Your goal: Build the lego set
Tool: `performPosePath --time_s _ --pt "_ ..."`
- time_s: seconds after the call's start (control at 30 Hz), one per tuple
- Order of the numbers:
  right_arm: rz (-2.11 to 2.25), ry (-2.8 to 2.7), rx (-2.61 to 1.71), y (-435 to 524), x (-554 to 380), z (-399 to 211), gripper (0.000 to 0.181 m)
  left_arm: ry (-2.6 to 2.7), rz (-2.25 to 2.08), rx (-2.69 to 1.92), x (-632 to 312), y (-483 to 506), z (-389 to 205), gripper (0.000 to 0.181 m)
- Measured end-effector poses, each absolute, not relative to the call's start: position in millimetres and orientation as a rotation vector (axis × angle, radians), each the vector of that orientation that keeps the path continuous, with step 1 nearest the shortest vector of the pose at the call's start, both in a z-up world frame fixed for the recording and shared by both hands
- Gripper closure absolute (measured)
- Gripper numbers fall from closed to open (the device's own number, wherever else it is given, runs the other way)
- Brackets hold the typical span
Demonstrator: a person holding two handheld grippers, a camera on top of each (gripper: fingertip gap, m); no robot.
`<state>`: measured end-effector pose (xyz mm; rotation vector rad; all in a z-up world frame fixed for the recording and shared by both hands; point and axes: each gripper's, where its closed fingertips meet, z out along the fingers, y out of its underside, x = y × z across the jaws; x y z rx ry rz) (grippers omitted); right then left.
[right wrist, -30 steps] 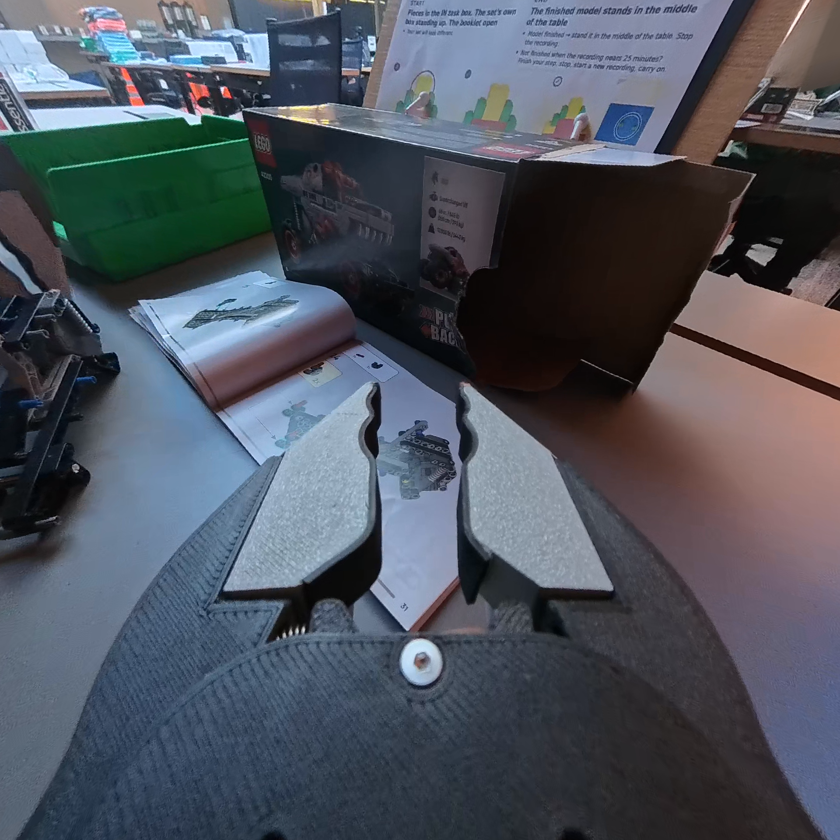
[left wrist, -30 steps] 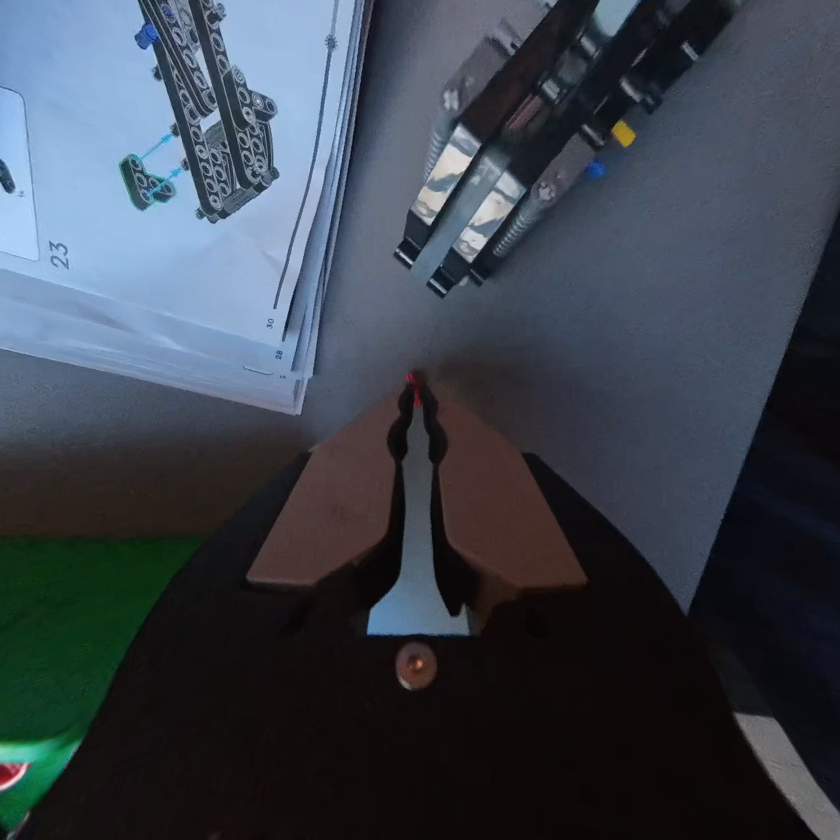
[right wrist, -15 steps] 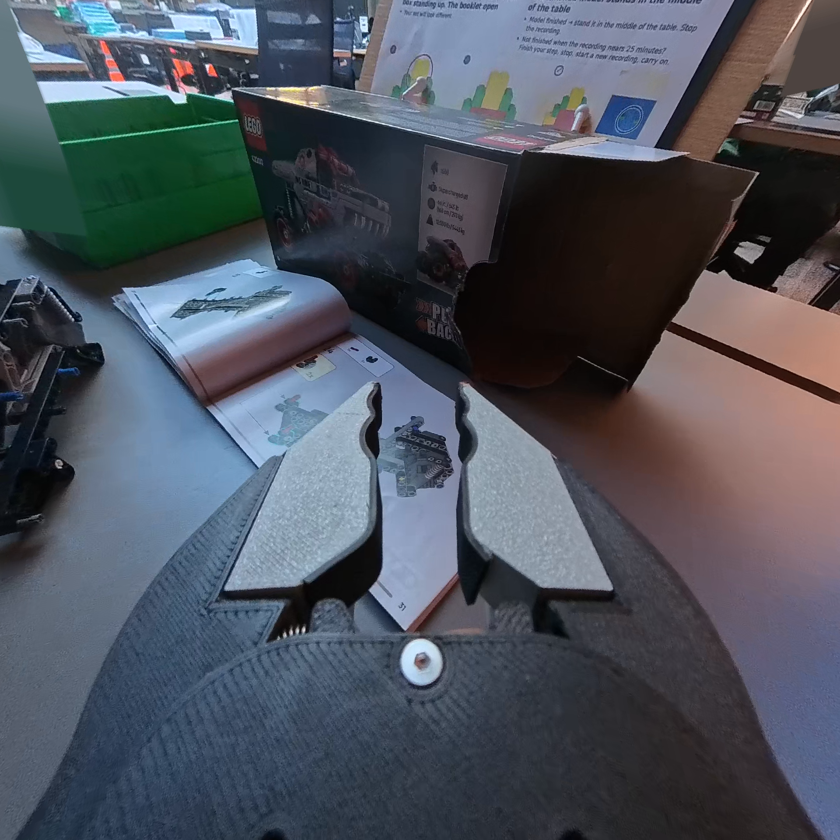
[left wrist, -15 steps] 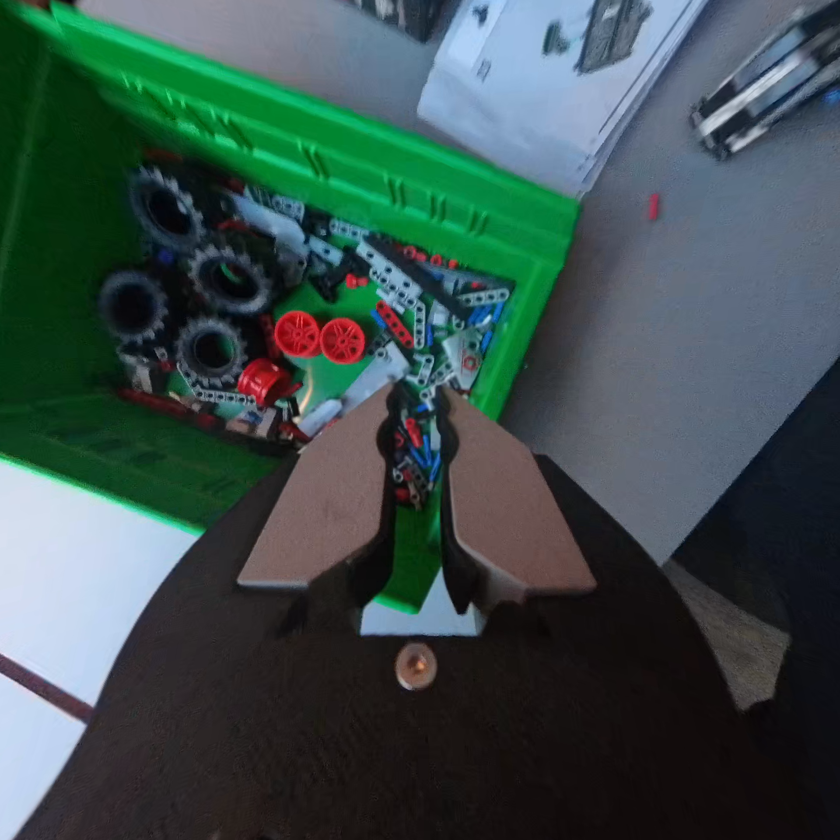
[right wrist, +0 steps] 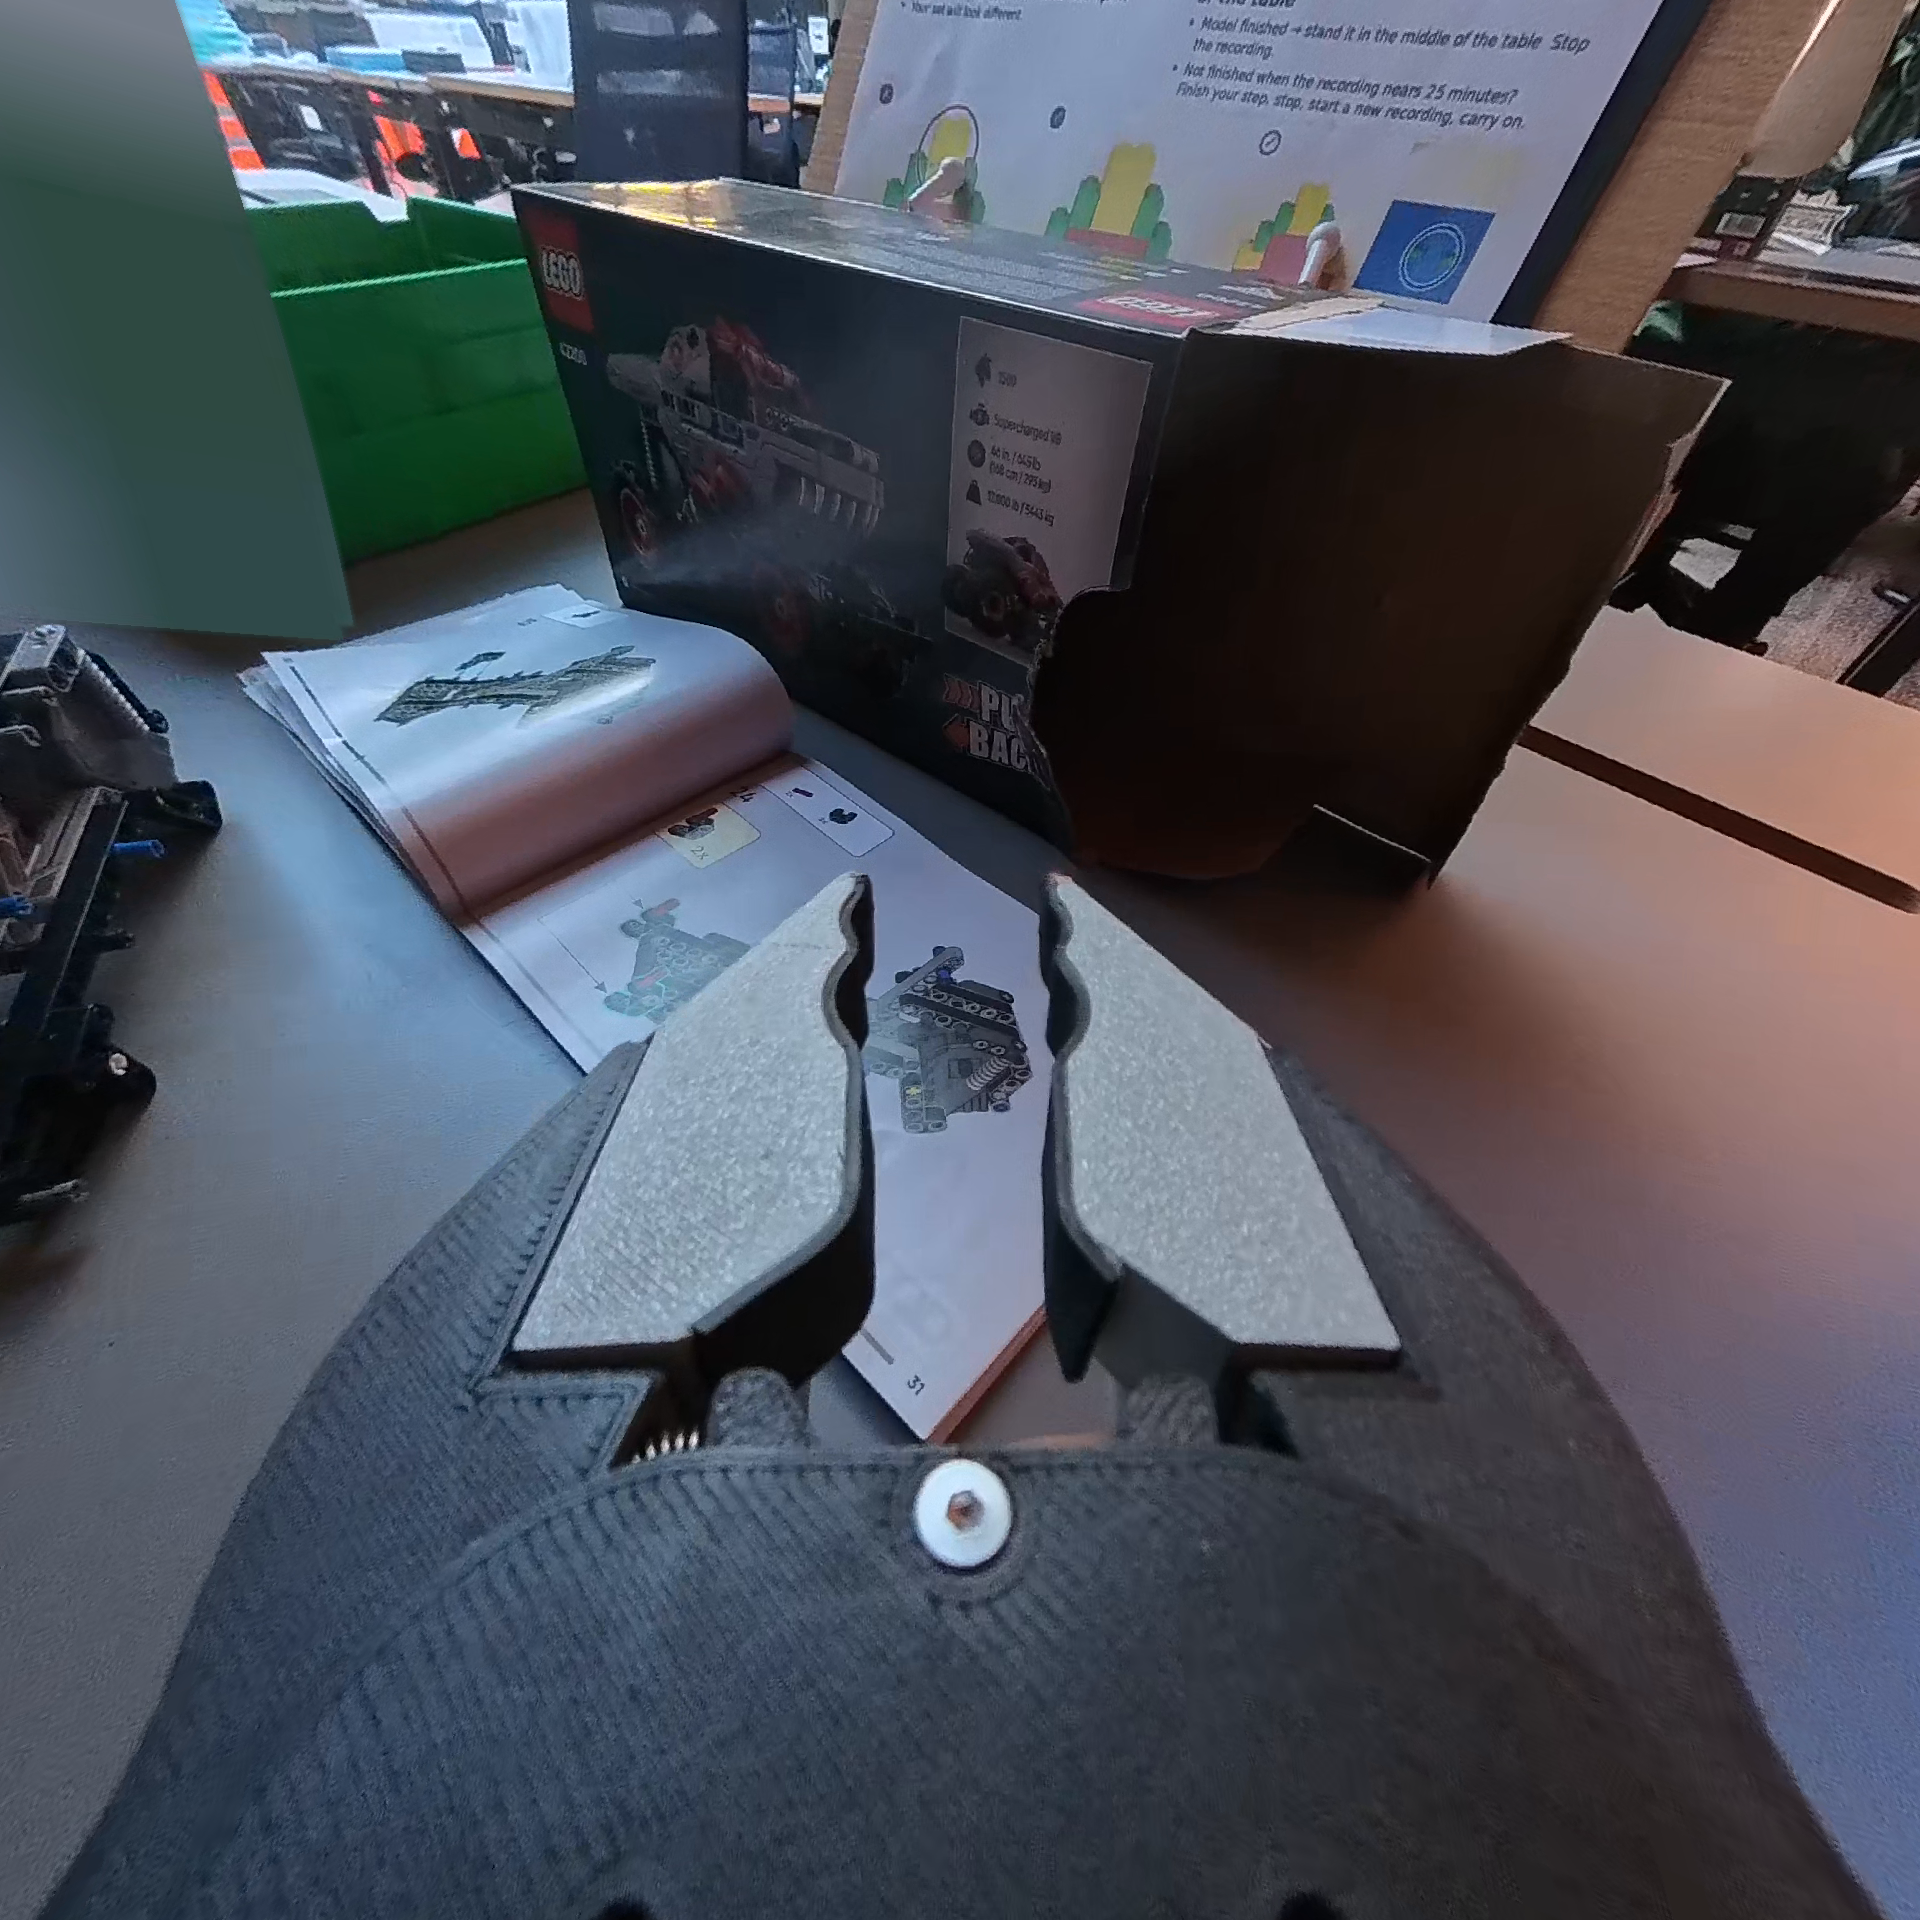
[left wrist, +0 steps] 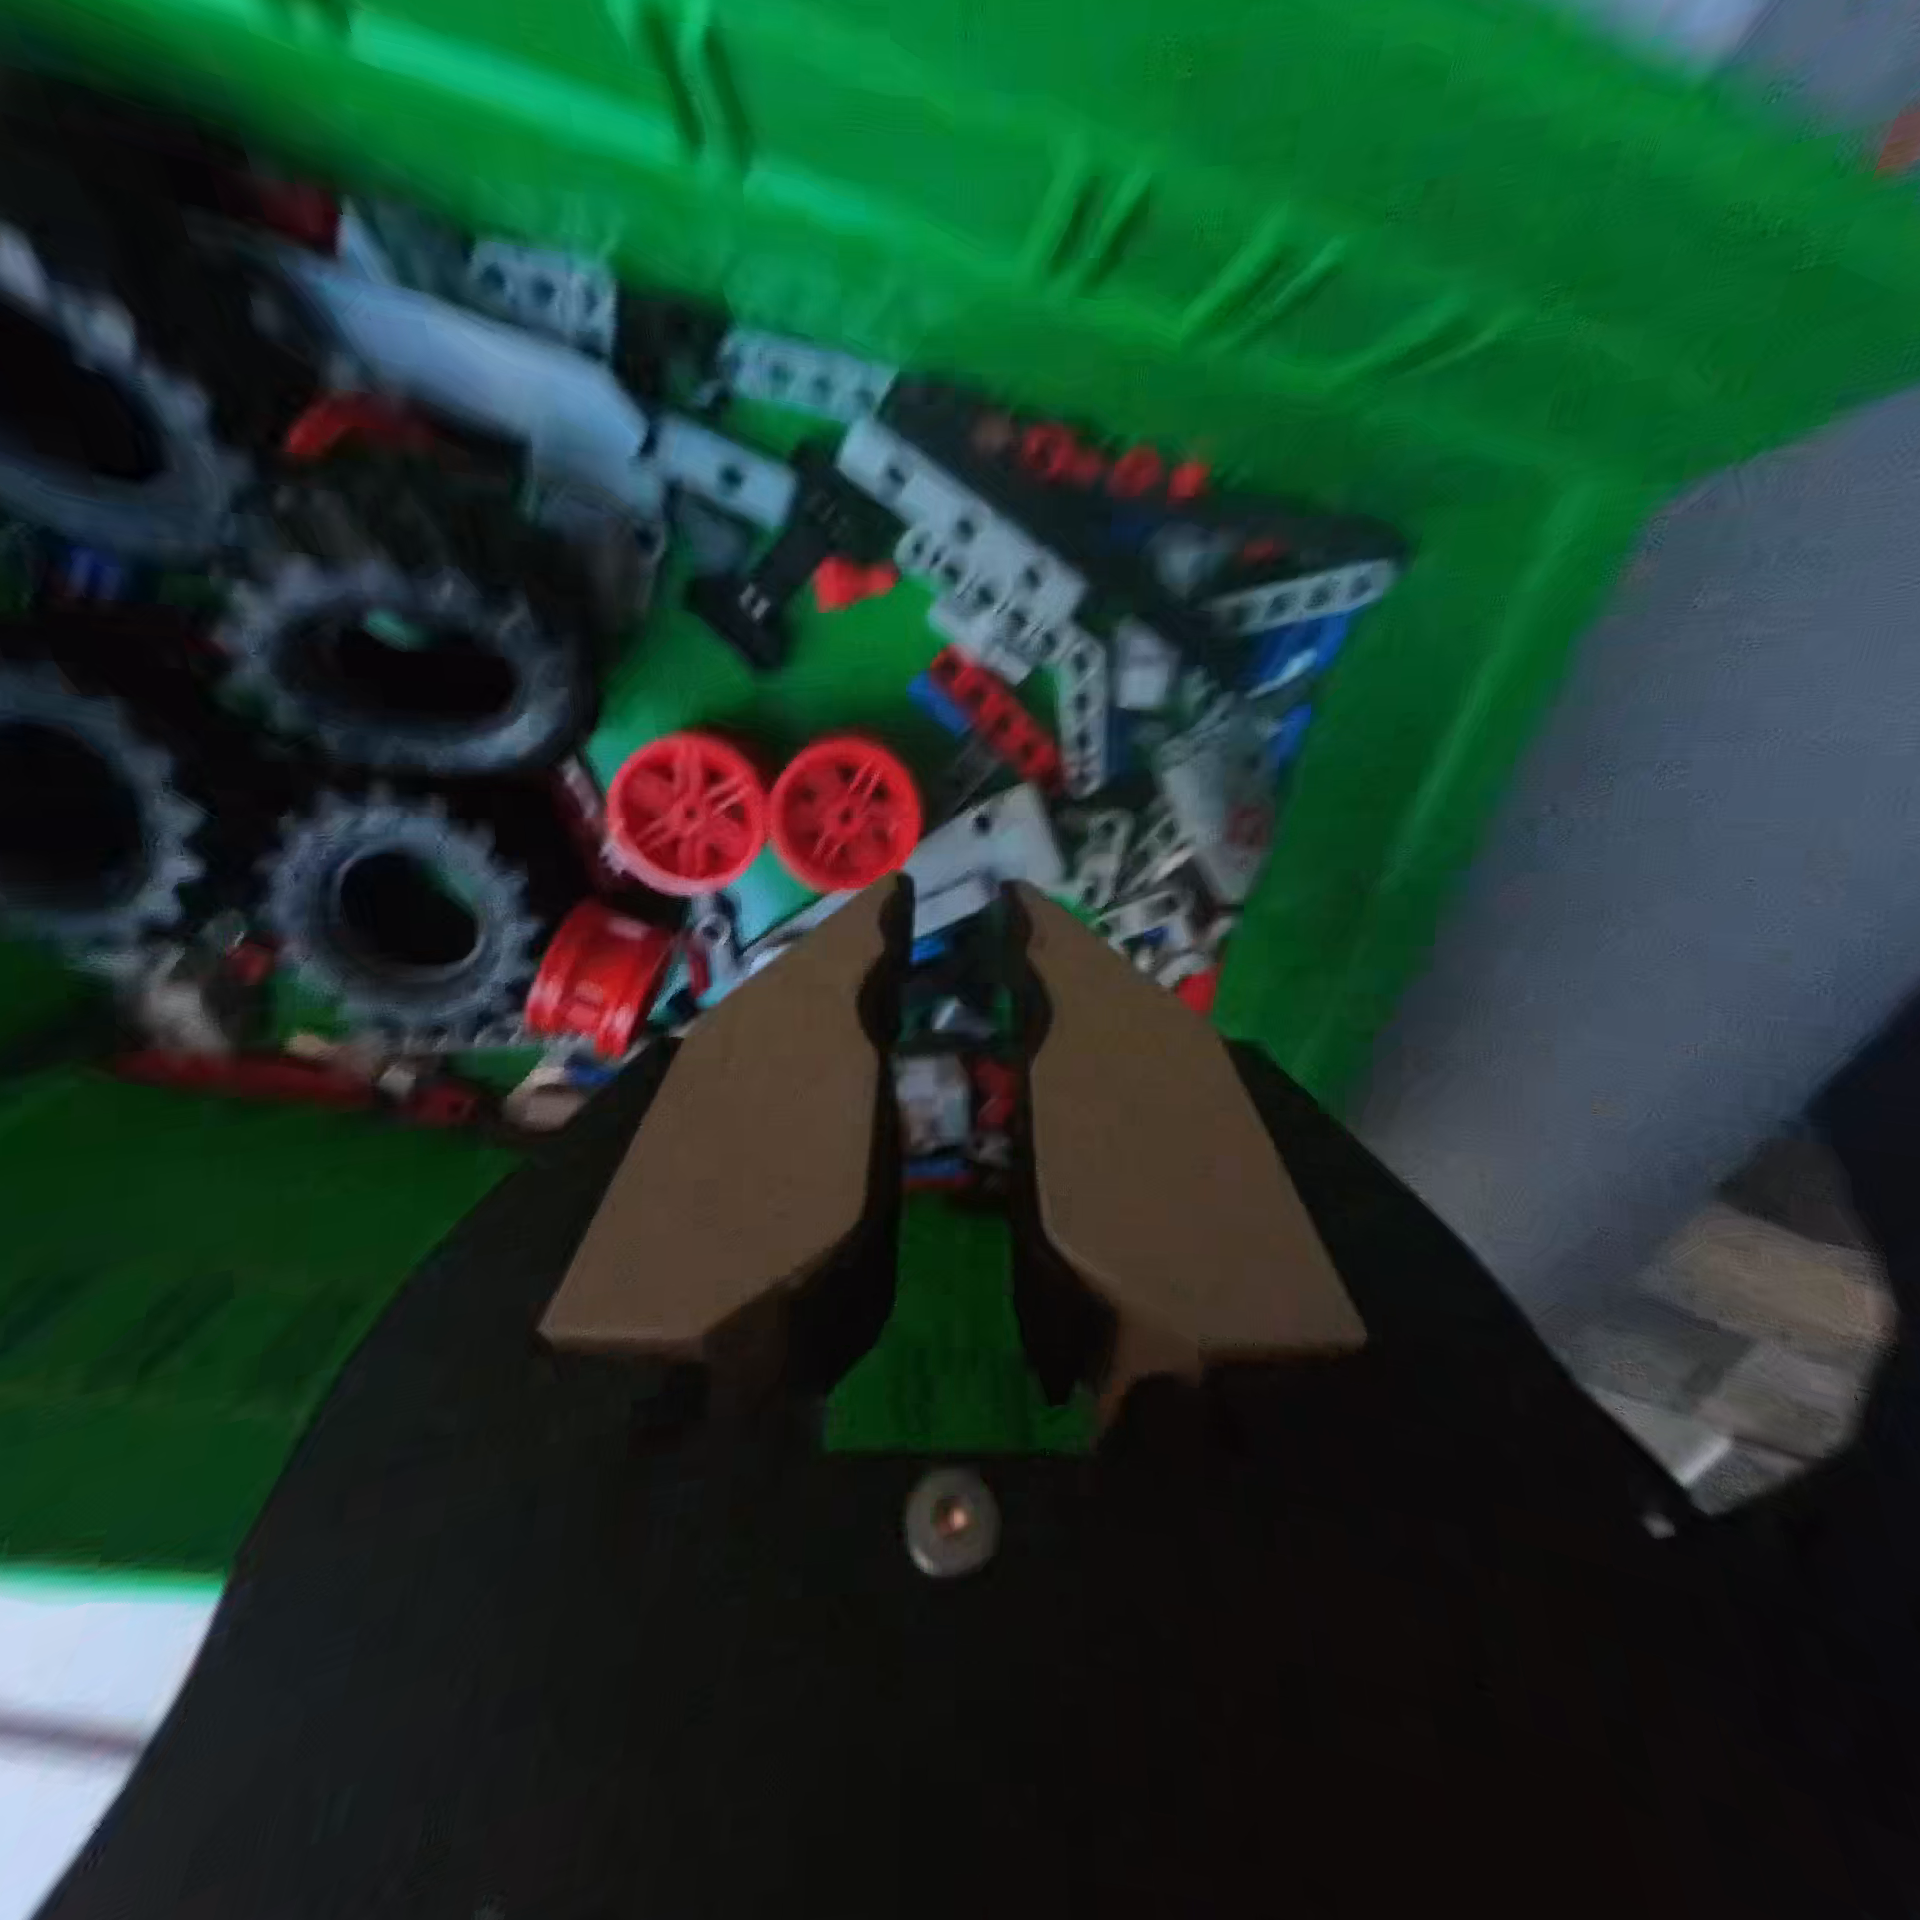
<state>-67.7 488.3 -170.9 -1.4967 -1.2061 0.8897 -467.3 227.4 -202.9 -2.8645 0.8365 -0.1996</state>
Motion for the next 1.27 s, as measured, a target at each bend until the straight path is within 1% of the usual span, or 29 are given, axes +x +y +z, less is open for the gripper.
performPosePath --time_s 0.03,0.1,0.17,0.2,0.23,0.27,0.3,0.4,0.43,0.47,0.53,0.57,0.6,0.77,0.9,0.97,1.07,1.13,1.2,1.27 --pt "0.884 -1.202 -1.498 489 -67 -171 0.153 0.840 -0.373 -2.792 -447 231 -195 0.164" --pt "0.876 -1.197 -1.500 490 -67 -171 0.153 0.910 -0.518 -2.762 -423 226 -201 0.167" --pt "0.870 -1.198 -1.502 490 -67 -171 0.153 1.007 -0.466 -2.905 -422 206 -231 0.171" --pt "0.870 -1.199 -1.505 490 -67 -172 0.153 0.985 -0.437 -2.946 -426 203 -236 0.181" --pt "0.870 -1.199 -1.506 490 -67 -172 0.153 0.955 -0.128 -3.015 -458 208 -243 0.181" --pt "0.869 -1.197 -1.507 491 -67 -172 0.153 0.907 0.170 -3.005 -489 217 -238 0.181" --pt "0.870 -1.197 -1.508 491 -67 -172 0.153 0.909 0.268 -2.966 -502 221 -230 0.181" --pt "0.870 -1.196 -1.511 491 -67 -172 0.152 0.809 -0.303 -2.793 -450 230 -200 0.181" --pt "0.870 -1.196 -1.513 491 -67 -172 0.152 0.811 -0.382 -2.724 -438 234 -190 0.181" --pt "0.870 -1.196 -1.514 491 -67 -172 0.152 0.841 -0.403 -2.677 -430 236 -185 0.177" --pt "0.869 -1.195 -1.514 491 -67 -172 0.152 0.914 -0.517 -2.652 -409 227 -184 0.162" --pt "0.867 -1.193 -1.514 492 -67 -172 0.152 0.940 -0.585 -2.646 -399 220 -183 0.157" --pt "0.864 -1.191 -1.514 492 -67 -172 0.152 0.962 -0.600 -2.649 -395 215 -184 0.156" --pt "0.867 -1.192 -1.521 492 -67 -173 0.152 0.961 -0.375 -2.760 -427 187 -187 0.152" --pt "0.873 -1.198 -1.520 491 -67 -173 0.153 0.833 -0.268 -2.752 -454 170 -167 0.153" --pt "0.872 -1.199 -1.515 491 -67 -173 0.153 0.773 -0.211 -2.759 -464 165 -162 0.156" --pt "0.875 -1.201 -1.515 491 -67 -173 0.153 0.724 -0.204 -2.719 -462 167 -158 0.171" --pt "0.878 -1.202 -1.519 491 -67 -173 0.153 0.762 -0.269 -2.730 -450 166 -165 0.172" --pt "0.876 -1.201 -1.520 491 -67 -173 0.153 0.847 -0.251 -2.787 -444 165 -180 0.169" --pt "0.874 -1.200 -1.519 491 -67 -173 0.153 0.927 -0.198 -2.832 -445 167 -192 0.175"
